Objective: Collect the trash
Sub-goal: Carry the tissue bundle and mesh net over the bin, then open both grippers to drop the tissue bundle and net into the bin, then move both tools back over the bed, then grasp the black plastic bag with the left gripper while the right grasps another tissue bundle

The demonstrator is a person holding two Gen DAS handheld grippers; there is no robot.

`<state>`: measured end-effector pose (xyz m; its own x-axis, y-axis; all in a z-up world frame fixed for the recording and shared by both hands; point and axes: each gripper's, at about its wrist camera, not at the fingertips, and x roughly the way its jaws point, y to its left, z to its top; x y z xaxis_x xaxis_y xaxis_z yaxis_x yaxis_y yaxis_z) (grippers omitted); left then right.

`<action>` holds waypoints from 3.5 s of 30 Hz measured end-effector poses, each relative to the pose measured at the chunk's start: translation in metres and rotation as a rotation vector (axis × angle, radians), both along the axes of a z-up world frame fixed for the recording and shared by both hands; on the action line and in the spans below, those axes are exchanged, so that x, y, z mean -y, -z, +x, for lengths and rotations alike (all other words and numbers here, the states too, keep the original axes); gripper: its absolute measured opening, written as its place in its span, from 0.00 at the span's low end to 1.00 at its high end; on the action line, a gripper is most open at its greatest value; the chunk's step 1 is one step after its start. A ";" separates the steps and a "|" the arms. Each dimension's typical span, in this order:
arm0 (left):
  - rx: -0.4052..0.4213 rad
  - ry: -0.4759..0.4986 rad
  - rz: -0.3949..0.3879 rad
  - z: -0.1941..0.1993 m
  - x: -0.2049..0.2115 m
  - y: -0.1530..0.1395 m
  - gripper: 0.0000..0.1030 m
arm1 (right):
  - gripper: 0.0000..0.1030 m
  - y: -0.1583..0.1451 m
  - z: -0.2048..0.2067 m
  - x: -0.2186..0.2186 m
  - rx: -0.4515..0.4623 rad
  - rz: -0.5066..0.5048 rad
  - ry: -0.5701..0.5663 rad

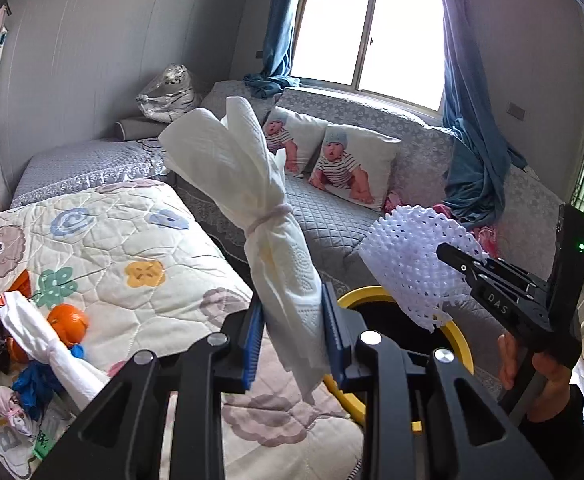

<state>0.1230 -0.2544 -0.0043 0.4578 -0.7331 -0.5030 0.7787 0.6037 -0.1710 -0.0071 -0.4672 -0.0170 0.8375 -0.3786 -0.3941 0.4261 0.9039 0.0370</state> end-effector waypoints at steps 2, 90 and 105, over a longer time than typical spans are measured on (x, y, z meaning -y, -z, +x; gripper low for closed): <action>0.001 0.029 0.007 -0.004 0.015 0.003 0.25 | 0.10 0.005 -0.007 0.010 -0.004 0.009 0.039; 0.001 -0.562 -0.062 0.133 -0.224 0.014 0.92 | 0.81 0.011 0.118 -0.146 0.027 0.051 -0.443; -0.064 -0.734 0.018 0.166 -0.310 0.058 0.92 | 0.81 0.046 0.170 -0.229 -0.138 0.043 -0.668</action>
<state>0.2886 0.0556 -0.0626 0.7970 -0.2402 -0.5542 0.1616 0.9689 -0.1875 0.1629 -0.2379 -0.0631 0.8269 0.2207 -0.5173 -0.2197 0.9735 0.0641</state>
